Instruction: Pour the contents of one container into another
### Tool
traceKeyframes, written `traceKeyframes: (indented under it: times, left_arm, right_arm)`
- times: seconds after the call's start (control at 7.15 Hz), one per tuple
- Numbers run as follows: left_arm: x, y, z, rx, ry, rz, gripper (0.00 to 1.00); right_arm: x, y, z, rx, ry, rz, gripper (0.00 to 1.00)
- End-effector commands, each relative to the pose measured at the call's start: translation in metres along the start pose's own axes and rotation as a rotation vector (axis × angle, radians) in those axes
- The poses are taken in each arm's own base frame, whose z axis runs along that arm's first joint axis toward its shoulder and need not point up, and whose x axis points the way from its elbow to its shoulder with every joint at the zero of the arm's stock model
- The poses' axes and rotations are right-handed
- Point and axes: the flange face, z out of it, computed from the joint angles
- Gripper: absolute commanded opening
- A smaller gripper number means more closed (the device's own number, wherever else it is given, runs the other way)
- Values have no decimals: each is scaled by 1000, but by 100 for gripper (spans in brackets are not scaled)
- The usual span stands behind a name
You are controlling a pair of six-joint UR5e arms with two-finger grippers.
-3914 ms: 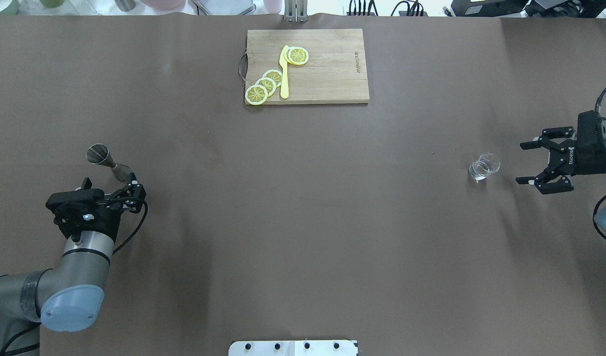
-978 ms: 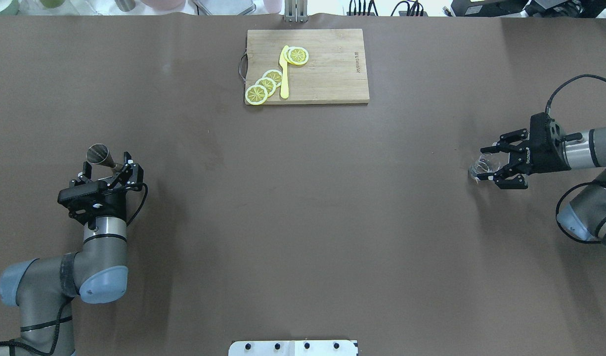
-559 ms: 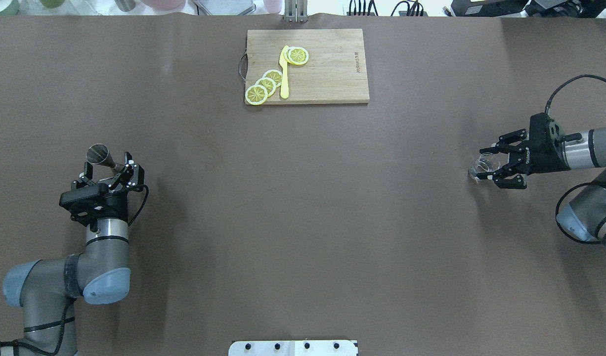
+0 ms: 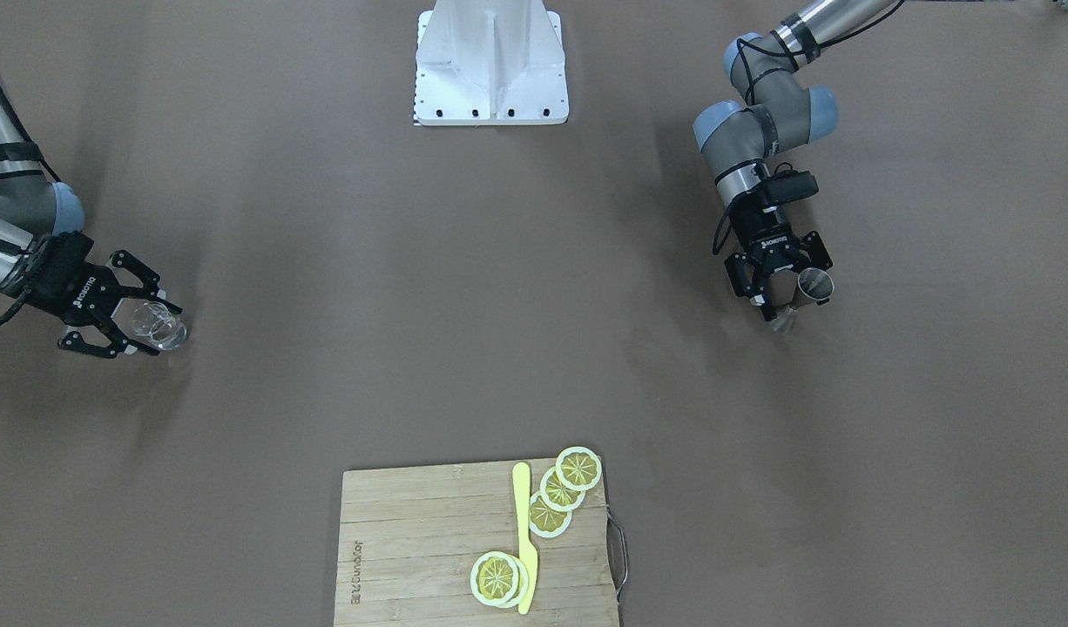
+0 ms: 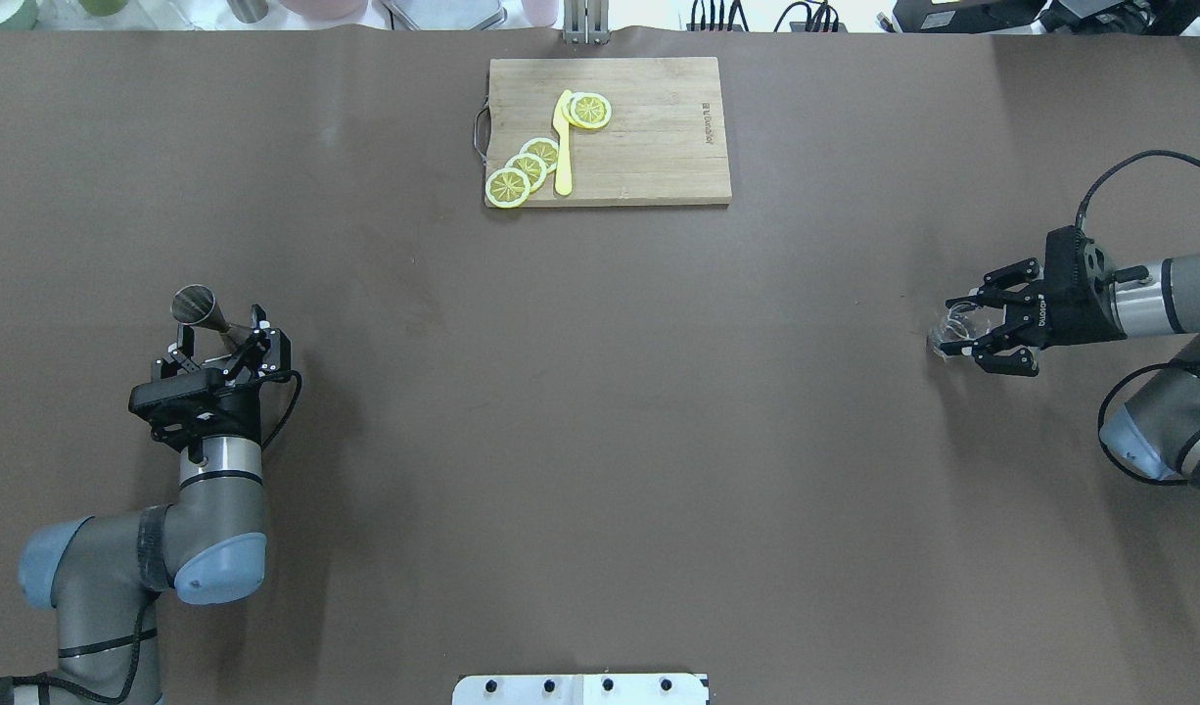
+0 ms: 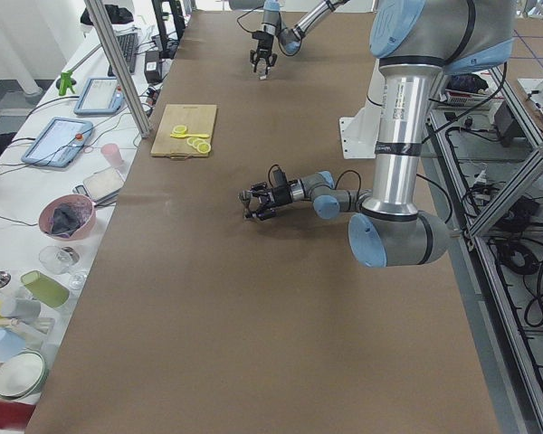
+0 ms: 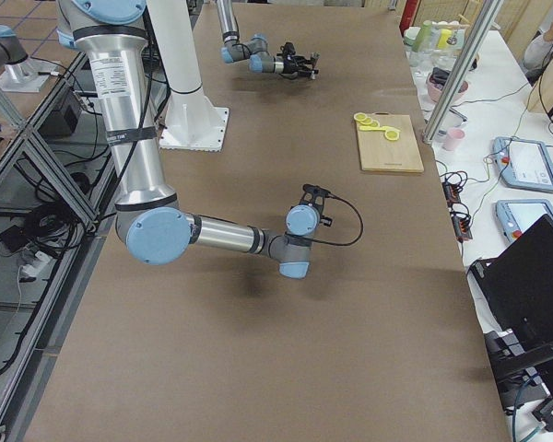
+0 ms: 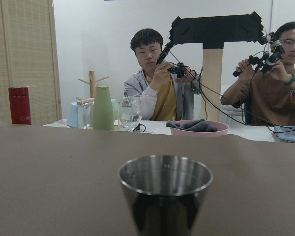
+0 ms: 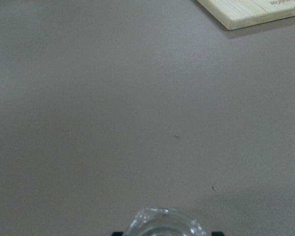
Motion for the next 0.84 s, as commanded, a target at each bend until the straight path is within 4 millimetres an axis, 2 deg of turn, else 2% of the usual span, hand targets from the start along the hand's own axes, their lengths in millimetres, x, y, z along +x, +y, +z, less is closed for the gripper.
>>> traceKeyframes:
  times: [0.0, 0.28, 0.56, 0.7]
  left_arm:
    - [-2, 3, 1, 1, -1, 8, 82]
    - [-4, 5, 3, 2, -3, 12, 69]
    - [-5, 4, 5, 6, -4, 4, 65]
    - [-5, 2, 7, 8, -7, 0, 62]
  right_arm:
    - [0, -1, 0, 2, -1, -3, 53]
    - [-1, -5, -1, 13, 3, -12, 39]
    - [-1, -12, -3, 23, 5, -18, 29]
    - [-3, -18, -5, 35, 5, -26, 20]
